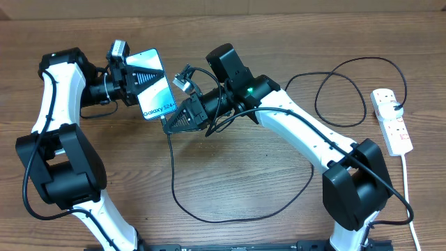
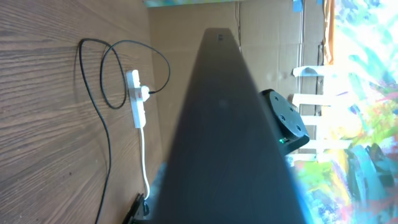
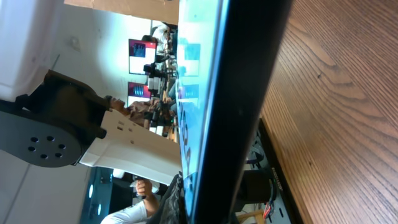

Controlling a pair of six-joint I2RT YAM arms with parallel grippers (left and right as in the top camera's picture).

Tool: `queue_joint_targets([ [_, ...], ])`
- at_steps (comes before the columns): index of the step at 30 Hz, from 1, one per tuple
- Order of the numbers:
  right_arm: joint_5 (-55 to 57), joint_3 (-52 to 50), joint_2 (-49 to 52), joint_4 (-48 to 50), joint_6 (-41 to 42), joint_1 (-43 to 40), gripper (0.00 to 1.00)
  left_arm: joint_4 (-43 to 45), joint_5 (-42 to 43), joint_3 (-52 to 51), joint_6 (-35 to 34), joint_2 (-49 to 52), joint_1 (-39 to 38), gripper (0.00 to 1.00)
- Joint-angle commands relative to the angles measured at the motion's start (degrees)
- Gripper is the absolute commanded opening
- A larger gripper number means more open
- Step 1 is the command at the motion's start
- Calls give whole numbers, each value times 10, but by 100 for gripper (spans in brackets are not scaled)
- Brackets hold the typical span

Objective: Plug charger to phone and switch on socket

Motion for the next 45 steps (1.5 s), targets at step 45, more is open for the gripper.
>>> queue_joint_targets([
  [45, 12, -2, 2, 31, 78, -21, 4, -3, 16, 8, -4, -9, 0, 4],
])
